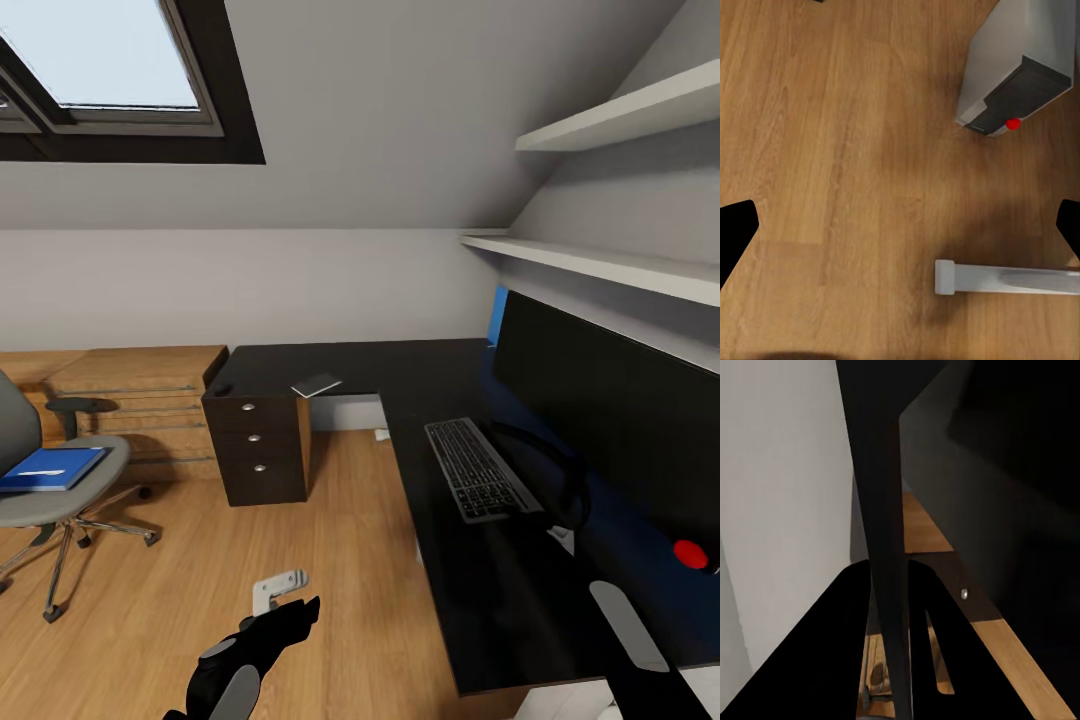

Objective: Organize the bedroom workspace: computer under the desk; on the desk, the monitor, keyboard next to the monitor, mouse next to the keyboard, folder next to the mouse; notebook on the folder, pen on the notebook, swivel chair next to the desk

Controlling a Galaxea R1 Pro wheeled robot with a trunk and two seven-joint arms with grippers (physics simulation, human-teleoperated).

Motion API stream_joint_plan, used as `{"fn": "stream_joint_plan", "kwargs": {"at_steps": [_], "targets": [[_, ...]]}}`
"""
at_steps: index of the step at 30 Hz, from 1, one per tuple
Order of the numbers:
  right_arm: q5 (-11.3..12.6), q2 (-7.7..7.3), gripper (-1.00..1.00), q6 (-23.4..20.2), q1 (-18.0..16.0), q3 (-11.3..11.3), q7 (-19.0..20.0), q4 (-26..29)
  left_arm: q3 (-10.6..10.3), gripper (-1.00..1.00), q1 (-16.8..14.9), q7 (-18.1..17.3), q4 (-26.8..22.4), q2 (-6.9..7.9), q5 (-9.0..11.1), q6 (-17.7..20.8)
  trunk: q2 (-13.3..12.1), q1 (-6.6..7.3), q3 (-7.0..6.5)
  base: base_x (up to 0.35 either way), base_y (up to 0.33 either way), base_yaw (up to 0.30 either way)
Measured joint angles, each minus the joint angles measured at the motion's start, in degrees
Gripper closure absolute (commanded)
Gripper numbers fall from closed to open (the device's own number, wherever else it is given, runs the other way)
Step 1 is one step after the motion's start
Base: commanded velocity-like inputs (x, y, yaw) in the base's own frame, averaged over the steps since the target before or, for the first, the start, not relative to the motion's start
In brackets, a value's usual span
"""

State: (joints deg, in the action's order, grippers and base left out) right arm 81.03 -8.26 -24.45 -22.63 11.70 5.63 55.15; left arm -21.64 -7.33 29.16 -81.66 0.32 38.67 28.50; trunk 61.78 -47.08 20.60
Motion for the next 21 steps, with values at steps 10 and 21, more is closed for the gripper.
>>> {"fn": "stream_joint_plan", "kwargs": {"at_steps": [10,21], "targets": [[0.4,0.12,1.0,-0.1,0.0,0.1,-1.3,0.1,0.0,-1.0,0.0,0.0,0.0,0.0,0.0,0.0,0.0,0.0,0.0,0.0,0.0,0.0],[3.5,0.85,1.0,-0.4,0.0,0.1,-1.8,0.1,0.0,-1.0,0.0,0.0,0.0,0.0,0.1,0.0,0.0,0.0,0.0,0.0,0.0,0.0]]}}
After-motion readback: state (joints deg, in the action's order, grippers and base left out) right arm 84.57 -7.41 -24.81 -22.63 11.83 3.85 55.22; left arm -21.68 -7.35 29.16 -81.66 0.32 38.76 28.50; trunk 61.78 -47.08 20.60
